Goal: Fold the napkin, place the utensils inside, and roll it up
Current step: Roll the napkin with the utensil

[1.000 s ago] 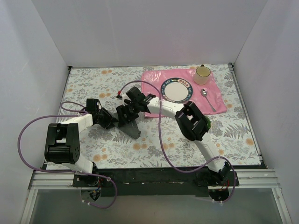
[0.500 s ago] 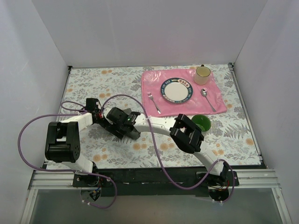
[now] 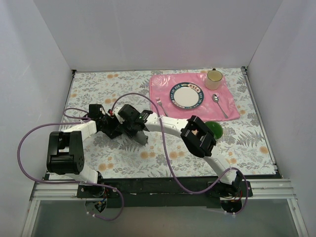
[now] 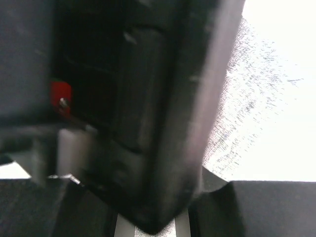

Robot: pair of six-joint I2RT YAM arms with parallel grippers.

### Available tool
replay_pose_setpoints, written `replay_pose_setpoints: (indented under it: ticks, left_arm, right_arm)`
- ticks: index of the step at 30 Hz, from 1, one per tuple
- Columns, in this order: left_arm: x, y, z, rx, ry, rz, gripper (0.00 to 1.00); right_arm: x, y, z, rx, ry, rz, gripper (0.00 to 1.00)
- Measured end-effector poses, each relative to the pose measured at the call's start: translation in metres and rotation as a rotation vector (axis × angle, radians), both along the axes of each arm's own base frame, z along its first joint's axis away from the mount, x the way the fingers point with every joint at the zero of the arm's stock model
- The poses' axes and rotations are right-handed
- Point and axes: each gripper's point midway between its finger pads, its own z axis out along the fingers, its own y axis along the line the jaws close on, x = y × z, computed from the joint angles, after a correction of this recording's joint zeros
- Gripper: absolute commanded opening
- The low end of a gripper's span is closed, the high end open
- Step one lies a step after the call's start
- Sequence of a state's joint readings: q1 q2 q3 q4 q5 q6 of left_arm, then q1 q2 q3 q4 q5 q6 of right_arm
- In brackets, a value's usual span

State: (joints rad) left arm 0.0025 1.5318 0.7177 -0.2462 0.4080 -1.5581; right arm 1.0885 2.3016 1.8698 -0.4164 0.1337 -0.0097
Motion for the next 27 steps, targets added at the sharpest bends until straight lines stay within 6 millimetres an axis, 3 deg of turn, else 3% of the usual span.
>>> replay_pose_setpoints:
  ticks: [8,14,18,27]
  left_arm:
    - [0.003,0.001,0.002,-0.009,-0.008,0.024,0.70]
    - [0.001,0.002,0.000,0.004,-0.012,0.011,0.66]
    - [0.001,0.003,-0.001,0.018,-0.011,0.012,0.65]
    - [0.001,0.003,-0.002,0.020,-0.011,0.011,0.63]
  right_arm:
    - [-0.016,0.011,0.011,0.240,0.380,0.044,0.16]
    - [-0.002,-0.009,0.004,0.373,0.629,-0.052,0.15]
    - [0.007,-0.011,0.007,0.442,0.728,-0.081,0.16]
    - [-0.007,-0.001,0.006,0.478,0.819,-0.044,0.16]
